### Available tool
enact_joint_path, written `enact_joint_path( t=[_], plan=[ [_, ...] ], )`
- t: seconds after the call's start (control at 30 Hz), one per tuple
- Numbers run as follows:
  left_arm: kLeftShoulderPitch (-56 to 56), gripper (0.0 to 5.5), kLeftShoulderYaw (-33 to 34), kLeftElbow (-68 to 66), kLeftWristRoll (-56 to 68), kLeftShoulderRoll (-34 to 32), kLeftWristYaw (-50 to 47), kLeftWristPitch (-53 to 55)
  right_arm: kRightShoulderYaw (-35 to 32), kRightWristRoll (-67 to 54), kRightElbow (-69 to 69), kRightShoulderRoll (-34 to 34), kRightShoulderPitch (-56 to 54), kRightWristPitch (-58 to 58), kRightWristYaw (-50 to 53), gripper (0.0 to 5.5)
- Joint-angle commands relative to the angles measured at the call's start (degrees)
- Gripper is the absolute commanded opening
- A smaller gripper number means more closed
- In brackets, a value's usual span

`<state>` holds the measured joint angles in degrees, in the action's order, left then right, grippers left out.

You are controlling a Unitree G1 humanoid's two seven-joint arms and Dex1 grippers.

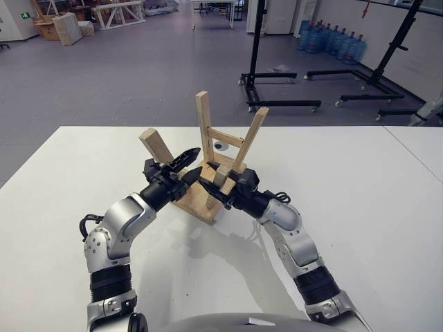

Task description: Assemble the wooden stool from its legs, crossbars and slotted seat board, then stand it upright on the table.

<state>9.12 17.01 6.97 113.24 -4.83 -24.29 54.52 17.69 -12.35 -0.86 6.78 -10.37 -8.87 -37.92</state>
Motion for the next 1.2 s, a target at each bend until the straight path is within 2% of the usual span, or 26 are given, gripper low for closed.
enact_joint_path(
  t=[0.03, 0.17, 0.37, 0.63, 0.9, 1.1, 1.2],
  plan=[
    [-2.79, 3.61, -3.41, -3.11, -0.92, -3.05, -1.97, -0.92, 1.26, 1.95, 0.95, 1.23, 1.63, 2.21, -0.16, 2.05],
    [2.33, 3.61, -1.91, -0.5, -0.3, -5.34, -2.3, -3.15, 1.02, 1.89, 1.32, 1.52, 1.92, 2.08, 0.05, 2.05],
    [11.69, 3.61, 2.03, 4.74, -0.25, -4.15, -6.19, -7.17, 0.43, 1.66, 1.49, 1.7, 1.51, 2.47, 0.19, 2.05],
    [8.76, 3.61, -0.77, 3.18, -0.27, -1.57, -5.49, -7.81, 0.6, 2.25, 1.39, 2.04, 0.41, 5.33, 0.88, 2.05],
    [-0.15, 3.61, -7.27, -9.49, -11.03, -5.01, 8.17, -2.36, 0.48, 2.76, 1.76, 2.22, -1.76, 9.82, 2.43, 2.05],
    [4.82, 3.61, -5.29, -3.04, -7.52, -6.74, 8.85, -5.12, 0.41, 2.26, 1.97, 2.43, -1.68, 10.68, 2.67, 2.05],
    [12.54, 3.61, -2.94, 3.96, -1.57, -9.88, 6.45, -7.48, 0.04, 0.71, 1.01, 2.53, -1.08, 11.02, 1.87, 2.05]
  ],
)
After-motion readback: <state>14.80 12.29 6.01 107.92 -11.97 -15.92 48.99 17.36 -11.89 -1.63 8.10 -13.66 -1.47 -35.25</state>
